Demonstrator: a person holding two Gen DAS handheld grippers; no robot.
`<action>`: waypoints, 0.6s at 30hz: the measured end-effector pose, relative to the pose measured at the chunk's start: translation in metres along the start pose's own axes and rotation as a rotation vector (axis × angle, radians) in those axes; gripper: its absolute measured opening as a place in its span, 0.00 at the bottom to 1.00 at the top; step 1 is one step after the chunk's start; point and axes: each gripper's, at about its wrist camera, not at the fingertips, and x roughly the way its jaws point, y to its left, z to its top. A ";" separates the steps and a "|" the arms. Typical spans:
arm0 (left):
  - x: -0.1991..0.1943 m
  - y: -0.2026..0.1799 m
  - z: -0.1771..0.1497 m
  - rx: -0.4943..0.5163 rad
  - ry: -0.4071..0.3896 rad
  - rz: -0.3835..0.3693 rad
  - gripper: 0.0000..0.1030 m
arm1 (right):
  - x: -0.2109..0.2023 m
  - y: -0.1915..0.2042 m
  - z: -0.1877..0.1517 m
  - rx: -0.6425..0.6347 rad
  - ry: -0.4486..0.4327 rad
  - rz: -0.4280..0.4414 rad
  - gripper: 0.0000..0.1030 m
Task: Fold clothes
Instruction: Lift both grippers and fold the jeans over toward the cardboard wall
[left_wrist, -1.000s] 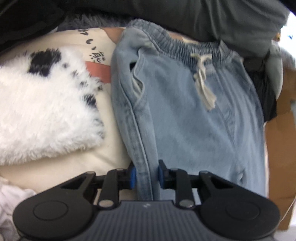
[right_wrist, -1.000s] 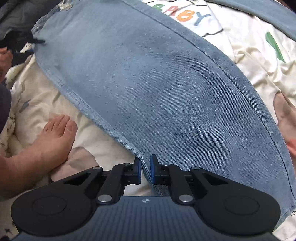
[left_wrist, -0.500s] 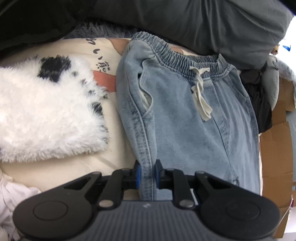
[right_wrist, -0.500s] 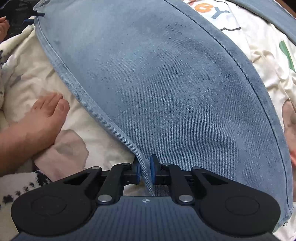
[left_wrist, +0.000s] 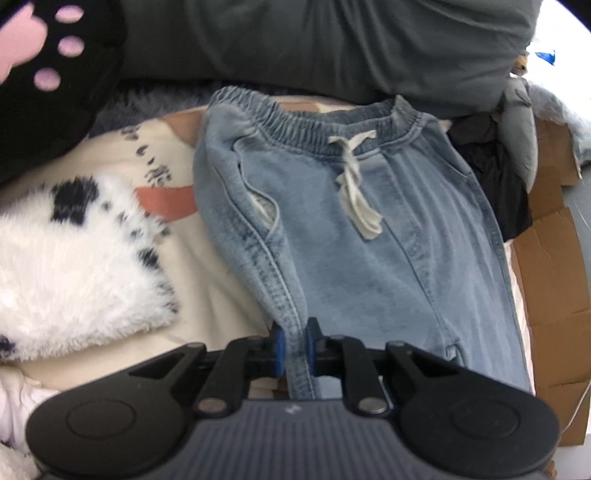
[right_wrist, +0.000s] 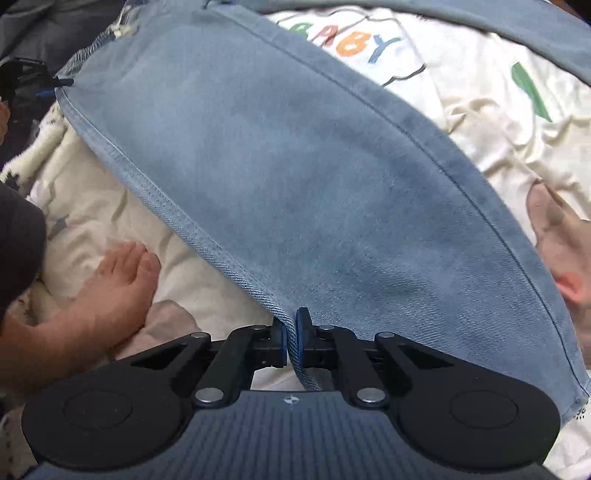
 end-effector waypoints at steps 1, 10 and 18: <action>-0.002 -0.003 0.000 0.000 -0.002 0.001 0.12 | -0.004 -0.001 0.001 0.005 -0.007 0.002 0.02; -0.016 -0.029 0.009 0.042 -0.006 -0.001 0.10 | -0.031 -0.008 0.009 0.081 -0.070 -0.005 0.02; -0.023 -0.049 0.017 0.088 0.001 -0.020 0.09 | -0.050 -0.010 0.016 0.099 -0.112 -0.030 0.02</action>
